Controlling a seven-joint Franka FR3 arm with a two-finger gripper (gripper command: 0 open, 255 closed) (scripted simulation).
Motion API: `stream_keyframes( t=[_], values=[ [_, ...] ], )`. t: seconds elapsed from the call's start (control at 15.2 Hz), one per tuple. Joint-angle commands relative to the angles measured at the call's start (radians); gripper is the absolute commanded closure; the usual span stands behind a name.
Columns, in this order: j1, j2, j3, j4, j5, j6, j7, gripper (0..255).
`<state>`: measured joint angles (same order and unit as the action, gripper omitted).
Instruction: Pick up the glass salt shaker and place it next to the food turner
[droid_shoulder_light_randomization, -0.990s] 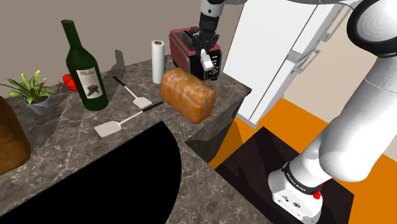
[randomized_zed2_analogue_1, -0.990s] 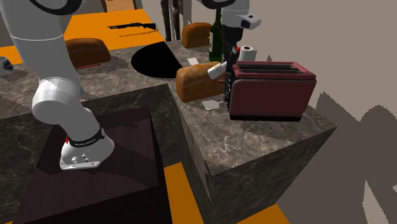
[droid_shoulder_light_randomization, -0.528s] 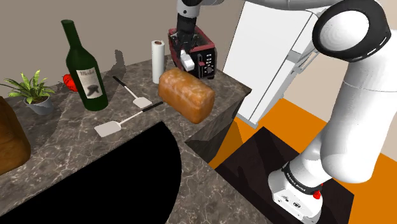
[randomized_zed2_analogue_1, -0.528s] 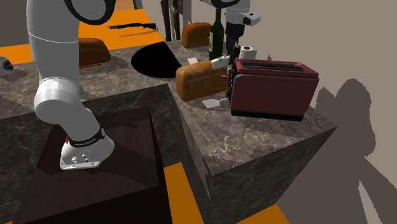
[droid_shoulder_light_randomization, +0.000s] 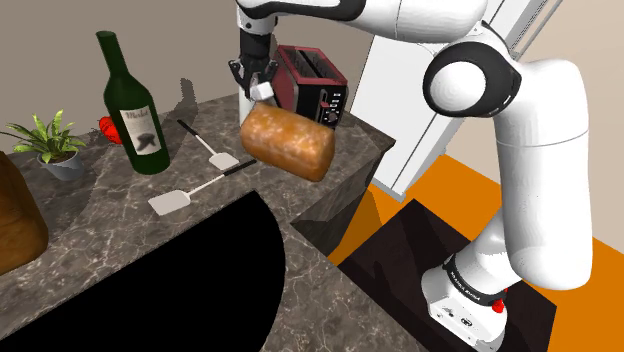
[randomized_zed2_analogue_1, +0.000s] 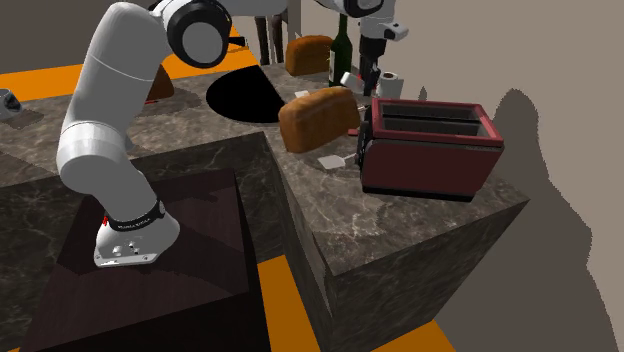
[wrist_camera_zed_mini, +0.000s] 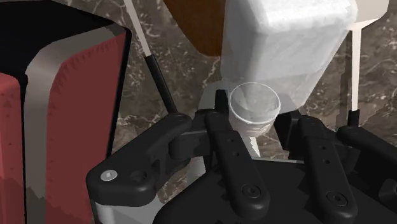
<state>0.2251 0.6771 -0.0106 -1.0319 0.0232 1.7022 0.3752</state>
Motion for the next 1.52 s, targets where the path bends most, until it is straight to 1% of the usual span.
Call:
stream_keyframes(
  t=[0.0,0.73,1.25,1.32,1.45],
  values=[
    [0.004,0.013,0.001,-0.006,0.000,0.018,0.005,255],
    [0.005,0.017,0.001,-0.142,0.001,0.159,0.002,255],
    [0.005,0.018,0.001,-0.141,0.001,0.159,0.002,255],
    [0.003,0.010,0.000,-0.153,0.001,0.163,-0.001,0],
    [0.000,0.010,0.000,-0.149,0.001,0.158,-0.004,0]
  ],
)
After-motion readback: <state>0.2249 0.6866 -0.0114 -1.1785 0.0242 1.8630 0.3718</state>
